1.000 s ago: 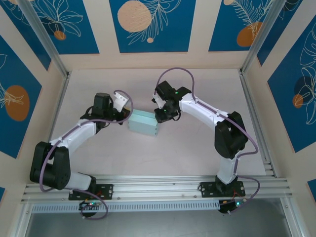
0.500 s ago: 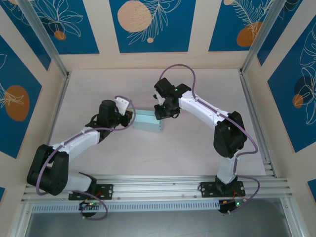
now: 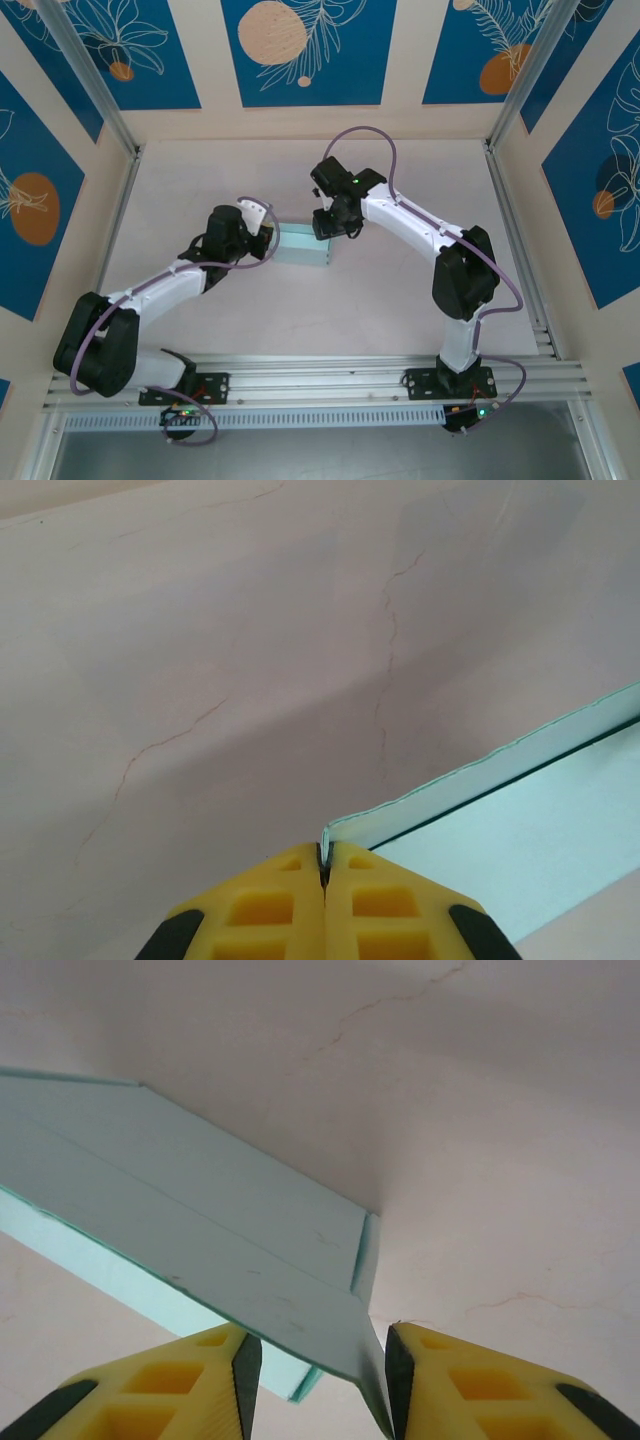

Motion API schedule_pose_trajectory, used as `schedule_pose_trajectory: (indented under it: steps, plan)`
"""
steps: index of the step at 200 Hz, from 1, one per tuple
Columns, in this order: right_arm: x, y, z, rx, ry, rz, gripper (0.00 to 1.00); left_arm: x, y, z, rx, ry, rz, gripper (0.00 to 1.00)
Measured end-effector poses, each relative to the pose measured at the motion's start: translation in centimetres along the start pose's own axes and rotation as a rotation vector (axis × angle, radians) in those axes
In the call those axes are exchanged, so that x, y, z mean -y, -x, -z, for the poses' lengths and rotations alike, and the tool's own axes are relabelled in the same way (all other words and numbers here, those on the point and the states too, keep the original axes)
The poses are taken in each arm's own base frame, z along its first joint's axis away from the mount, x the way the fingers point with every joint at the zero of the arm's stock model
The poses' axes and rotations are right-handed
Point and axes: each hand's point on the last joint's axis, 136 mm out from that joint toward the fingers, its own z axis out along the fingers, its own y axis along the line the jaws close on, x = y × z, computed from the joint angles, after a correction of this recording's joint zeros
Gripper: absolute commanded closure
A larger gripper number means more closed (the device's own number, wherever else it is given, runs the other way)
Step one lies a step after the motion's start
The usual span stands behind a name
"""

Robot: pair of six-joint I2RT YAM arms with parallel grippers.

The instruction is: Fold the paper box

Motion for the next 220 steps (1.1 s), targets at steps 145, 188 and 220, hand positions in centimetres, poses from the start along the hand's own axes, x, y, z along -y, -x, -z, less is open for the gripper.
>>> schedule_pose_trajectory:
  steps: [145,188,220]
  plan:
    - [-0.4,-0.3,0.1,-0.019,0.028,-0.055,0.77,-0.2,0.1,0.0,-0.013,0.039,-0.027,1.00]
    - [-0.5,-0.3,0.2,-0.022,0.037,-0.086,0.77,-0.2,0.1,0.0,-0.014,0.058,-0.033,1.00]
    - [-0.6,-0.3,0.2,-0.020,0.038,-0.112,0.77,-0.1,0.1,-0.1,-0.014,0.067,-0.035,1.00]
